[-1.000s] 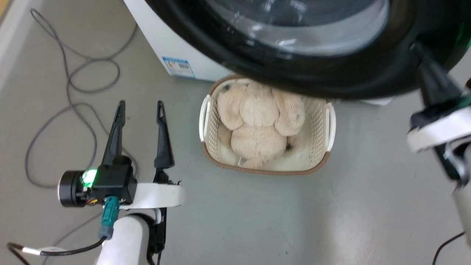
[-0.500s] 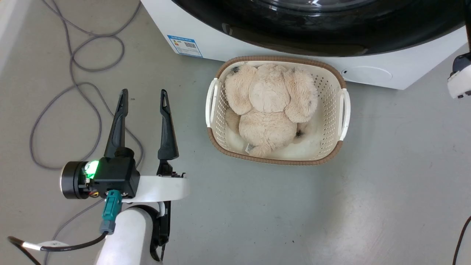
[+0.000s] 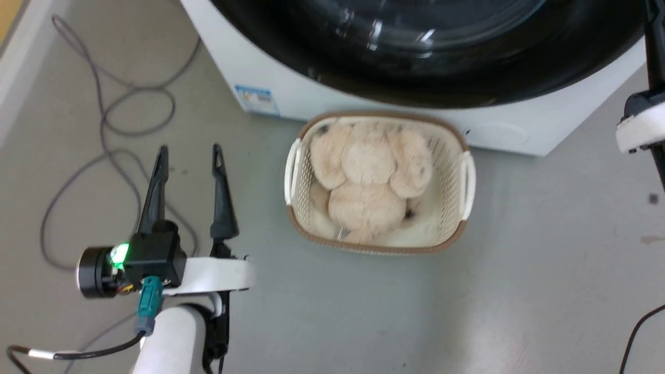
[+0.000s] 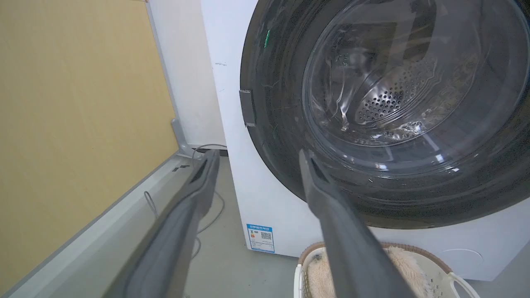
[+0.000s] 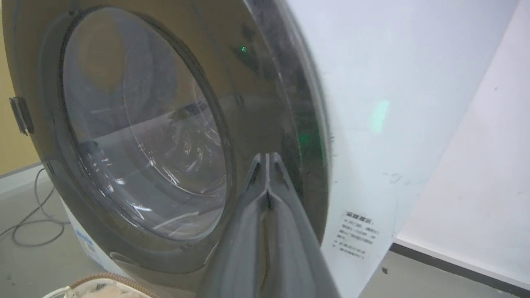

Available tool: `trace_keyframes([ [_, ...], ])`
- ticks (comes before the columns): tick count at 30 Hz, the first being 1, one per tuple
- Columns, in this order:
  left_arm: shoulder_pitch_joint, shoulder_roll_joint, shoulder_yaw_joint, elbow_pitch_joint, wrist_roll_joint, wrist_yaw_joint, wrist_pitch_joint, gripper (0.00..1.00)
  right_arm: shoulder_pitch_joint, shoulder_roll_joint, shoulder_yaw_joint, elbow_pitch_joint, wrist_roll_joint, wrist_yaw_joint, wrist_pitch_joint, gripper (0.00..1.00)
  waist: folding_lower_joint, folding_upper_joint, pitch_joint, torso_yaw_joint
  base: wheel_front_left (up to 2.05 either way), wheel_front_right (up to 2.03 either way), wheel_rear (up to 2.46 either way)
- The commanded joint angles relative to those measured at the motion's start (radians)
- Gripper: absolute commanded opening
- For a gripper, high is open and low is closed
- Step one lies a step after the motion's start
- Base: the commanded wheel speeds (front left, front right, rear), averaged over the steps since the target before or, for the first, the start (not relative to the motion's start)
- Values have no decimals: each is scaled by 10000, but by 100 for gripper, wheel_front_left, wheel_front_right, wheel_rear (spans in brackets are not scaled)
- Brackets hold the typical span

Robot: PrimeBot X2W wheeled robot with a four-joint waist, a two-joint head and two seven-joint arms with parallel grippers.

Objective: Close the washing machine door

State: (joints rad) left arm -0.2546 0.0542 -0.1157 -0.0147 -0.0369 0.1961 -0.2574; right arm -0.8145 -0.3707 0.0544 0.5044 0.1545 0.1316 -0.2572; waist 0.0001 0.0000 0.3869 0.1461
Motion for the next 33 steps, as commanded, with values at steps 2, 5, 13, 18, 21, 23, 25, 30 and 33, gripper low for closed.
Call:
trace_keyframes([
  [2,262,100,140,125,76,3,-44,100,538,357,-551,-810,-281,-9,-46,0,-1,0,-695,-366,0,0,0],
  [5,493,181,268,305,104,-14,-44,100,1218,879,-1124,-1893,-667,-9,-46,0,-1,0,-1217,-566,0,0,0],
  [13,1278,298,558,562,141,37,-44,100,3262,2290,-1370,-3743,-1370,-9,-46,0,-1,0,-2321,-1055,0,0,0],
  [18,1745,308,557,624,193,19,-44,100,4586,2822,-1225,-3852,-1209,-9,-46,100,-1,0,-2869,-1197,0,0,0],
  [21,1964,314,532,653,218,1,-44,100,5172,3003,-1127,-3798,-1205,-9,-46,100,-1,0,-3140,-1247,0,0,0],
  [23,2107,316,515,685,223,-12,-44,100,5596,3103,-1204,-3769,-1179,-9,-46,100,-1,0,-3335,-1262,0,0,0],
  [25,2237,324,465,672,218,-81,-44,100,6045,3163,-1167,-3708,-1208,-9,-46,100,-1,0,-3468,-1269,0,0,0],
  [30,2476,319,337,699,199,-233,-44,100,6970,3200,-1114,-3693,-522,-9,-46,100,-1,0,-3672,-1294,0,0,0],
  [33,2558,305,328,696,152,-287,-44,100,7342,3202,-933,-3810,-213,-9,-46,100,-1,0,-3726,-1325,0,0,0],
])
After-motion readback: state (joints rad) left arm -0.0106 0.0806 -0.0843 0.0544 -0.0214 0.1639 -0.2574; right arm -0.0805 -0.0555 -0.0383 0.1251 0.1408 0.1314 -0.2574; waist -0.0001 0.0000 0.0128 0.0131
